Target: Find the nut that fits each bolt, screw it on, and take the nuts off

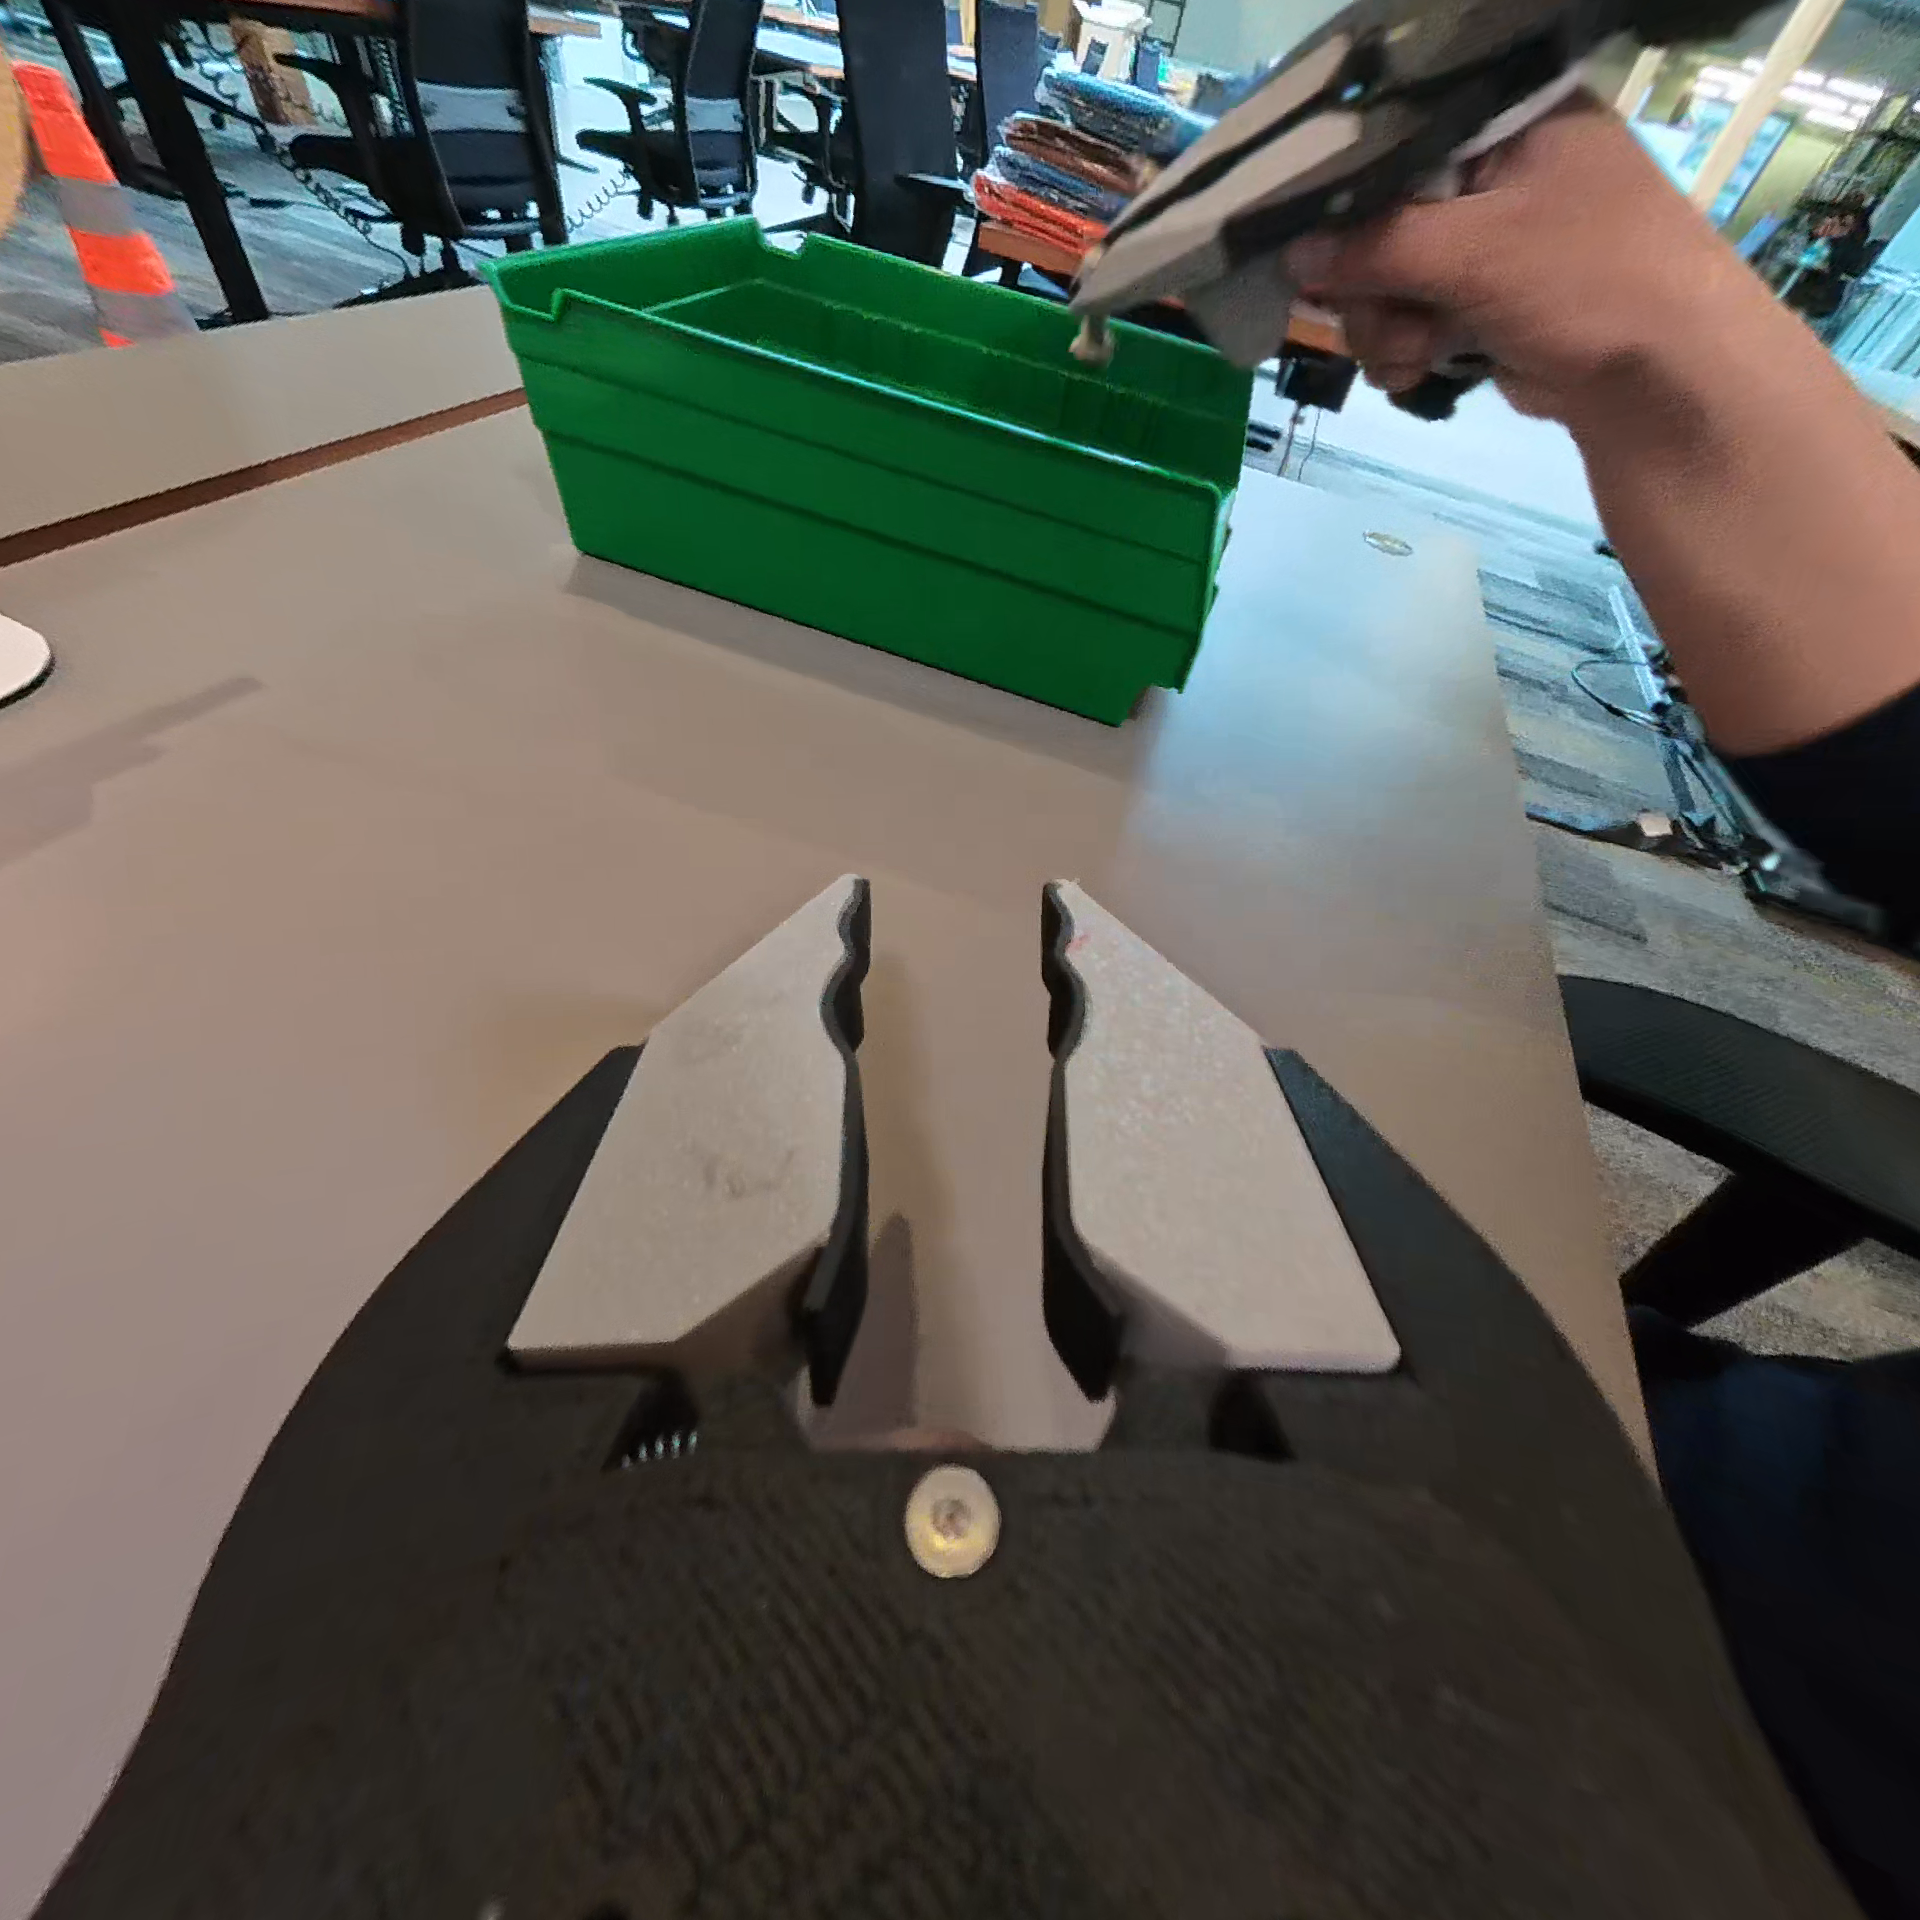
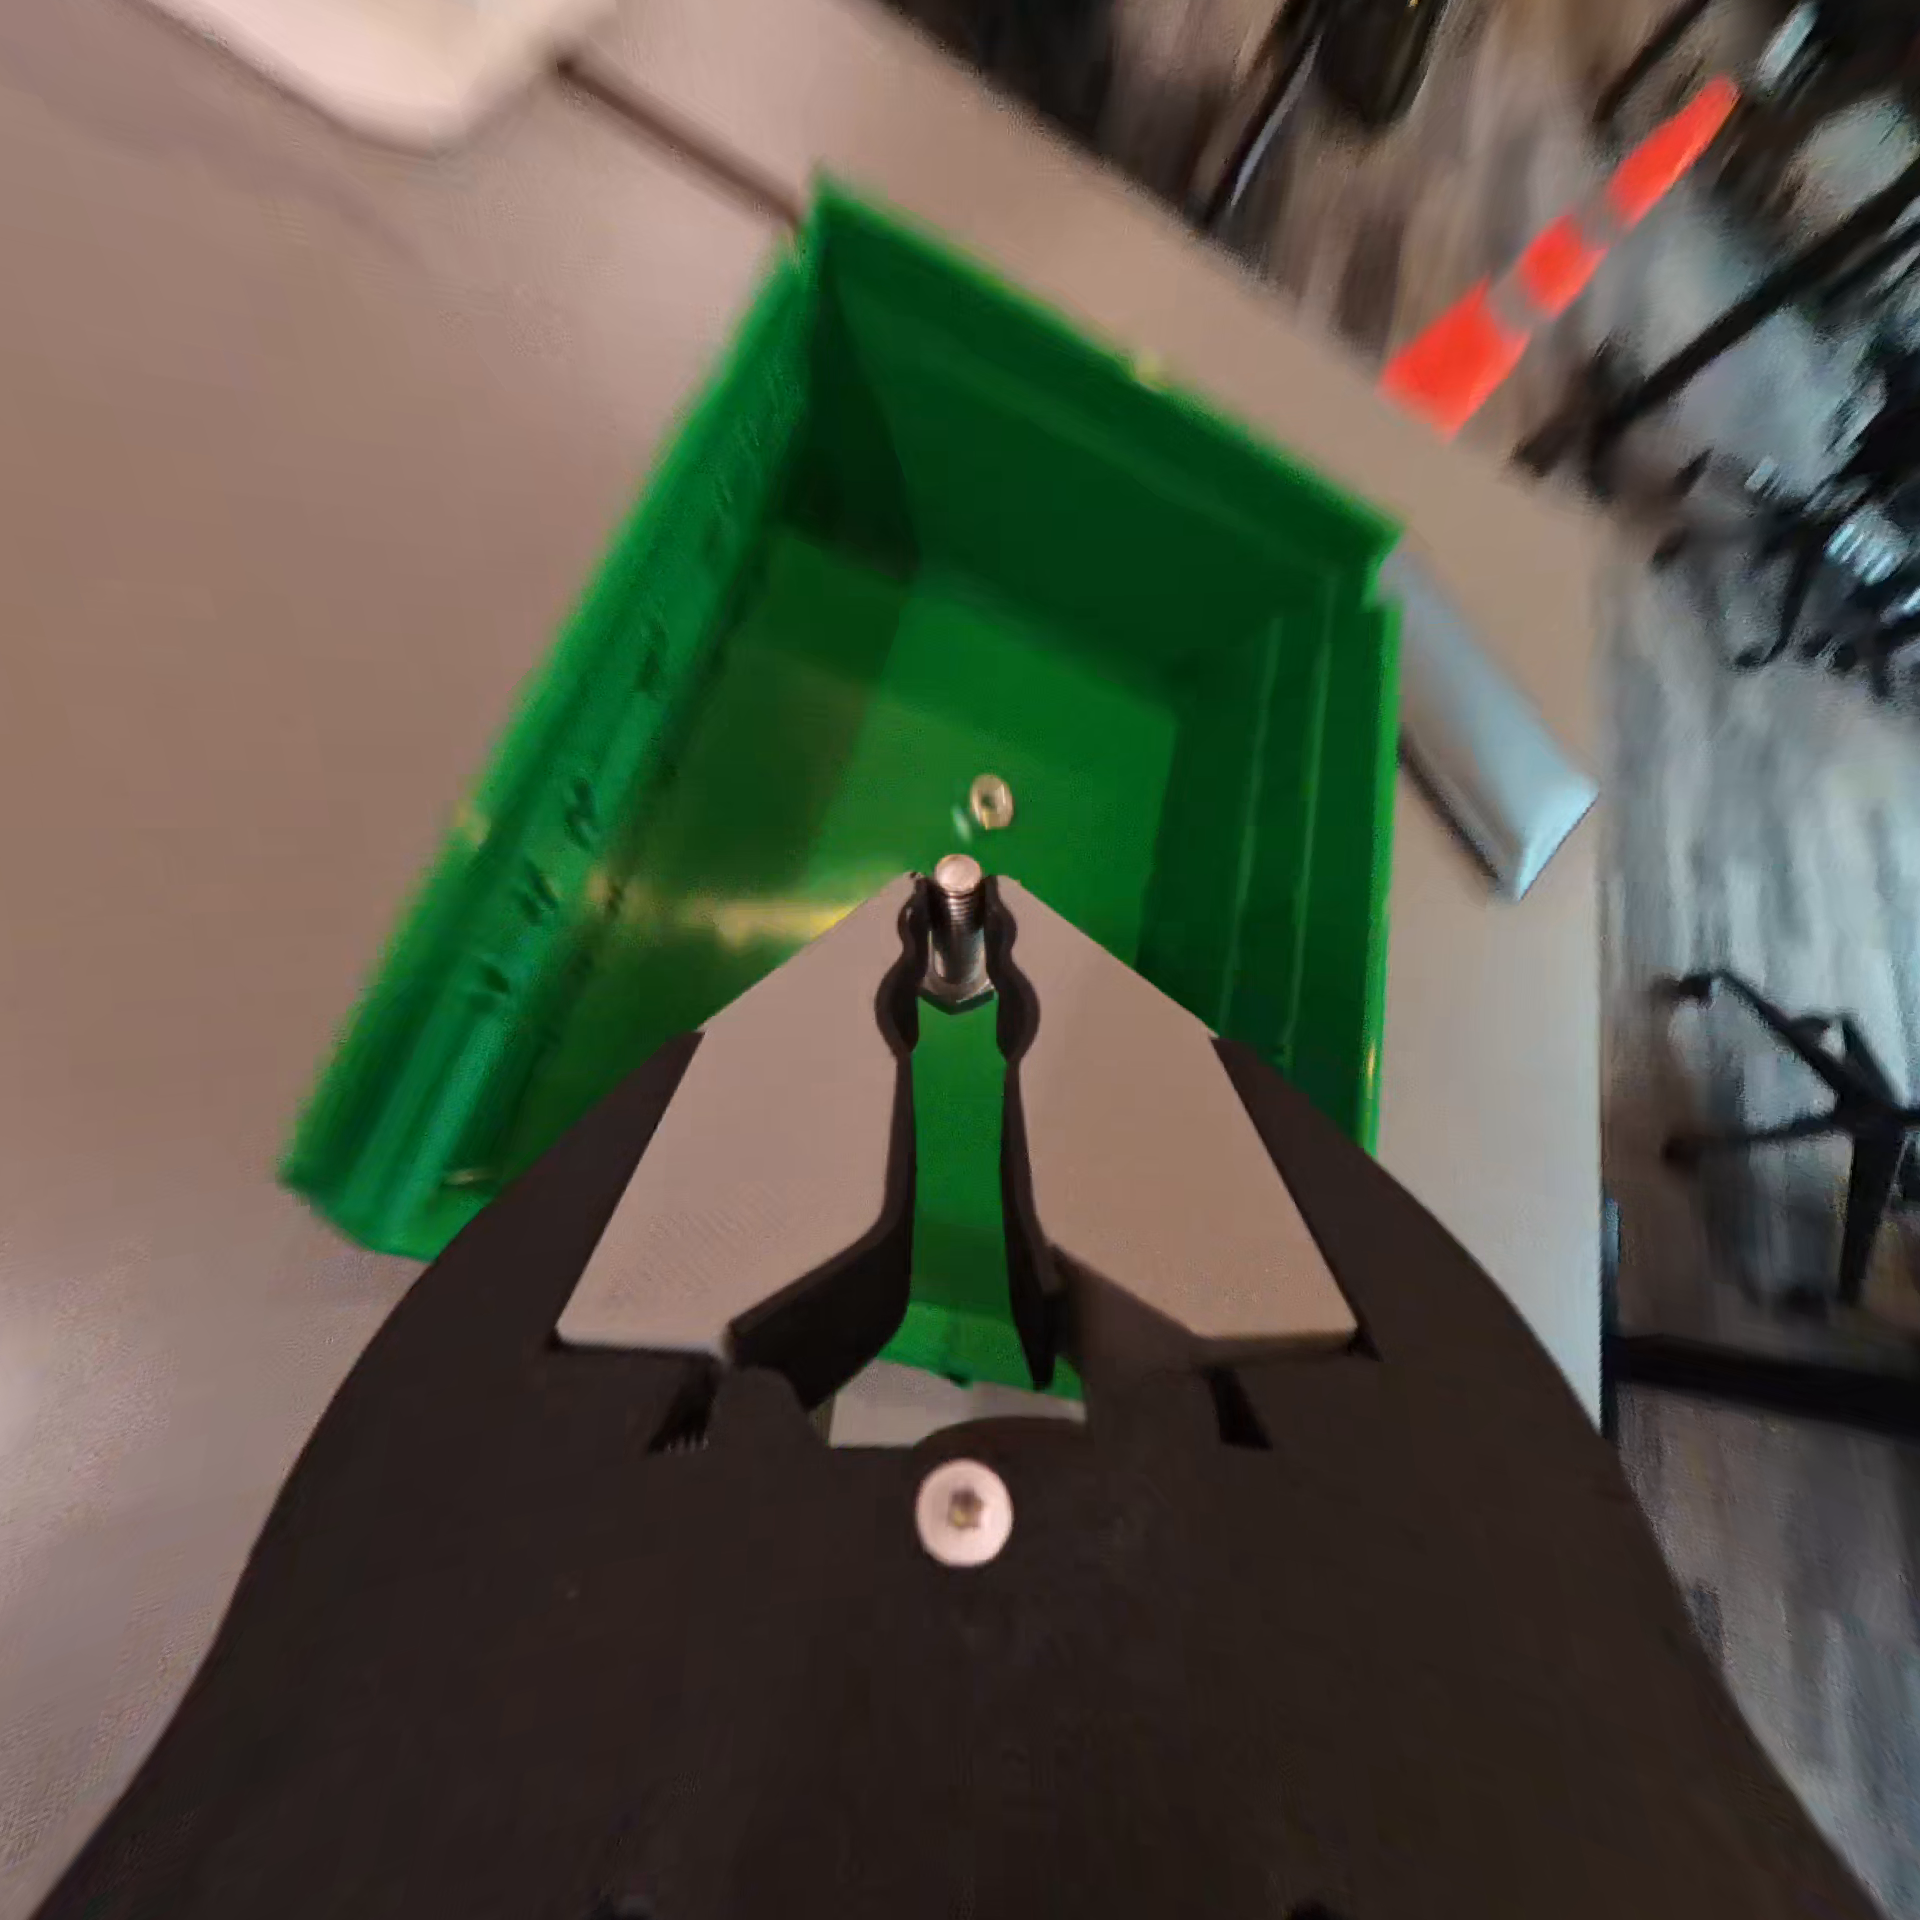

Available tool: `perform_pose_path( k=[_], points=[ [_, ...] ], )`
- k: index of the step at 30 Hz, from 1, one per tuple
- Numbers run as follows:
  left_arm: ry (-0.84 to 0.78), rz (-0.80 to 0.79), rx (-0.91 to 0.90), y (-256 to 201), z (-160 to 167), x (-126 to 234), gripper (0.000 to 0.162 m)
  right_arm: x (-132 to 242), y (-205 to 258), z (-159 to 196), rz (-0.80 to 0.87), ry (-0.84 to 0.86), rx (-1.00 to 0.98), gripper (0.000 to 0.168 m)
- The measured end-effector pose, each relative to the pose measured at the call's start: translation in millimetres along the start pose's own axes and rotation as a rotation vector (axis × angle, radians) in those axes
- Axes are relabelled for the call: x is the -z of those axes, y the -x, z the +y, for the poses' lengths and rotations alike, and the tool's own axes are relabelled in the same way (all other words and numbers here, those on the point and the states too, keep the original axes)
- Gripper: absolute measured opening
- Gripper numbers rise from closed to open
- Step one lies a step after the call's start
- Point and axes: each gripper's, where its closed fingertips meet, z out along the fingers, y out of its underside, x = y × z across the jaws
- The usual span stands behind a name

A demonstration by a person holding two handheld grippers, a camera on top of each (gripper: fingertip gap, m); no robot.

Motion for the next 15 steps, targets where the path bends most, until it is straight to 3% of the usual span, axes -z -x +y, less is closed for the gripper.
perform_pose_path(
  k=[4, 6, 10, 15],
  points=[
    [0.042, -0.006, -0.057, -3.2, 7.4, -4.1, 0.029, -45.9, 0.0, 52.0, -0.079, 0.235, -0.013, 0.008],
    [0.065, -0.026, -0.082, 0.0, 12.3, -5.0, 0.028, -51.5, 6.5, 50.6, -0.108, 0.229, -0.033, 0.015],
    [0.077, -0.031, -0.071, 4.1, 15.8, -5.1, 0.028, -16.6, 8.0, -9.3, -0.024, 0.045, -0.005, 0.020],
    [0.097, -0.027, -0.073, 5.2, 19.8, -6.5, 0.028, 56.0, 131.4, -116.6, -0.377, -0.349, 0.062, 0.023]
  ],
)
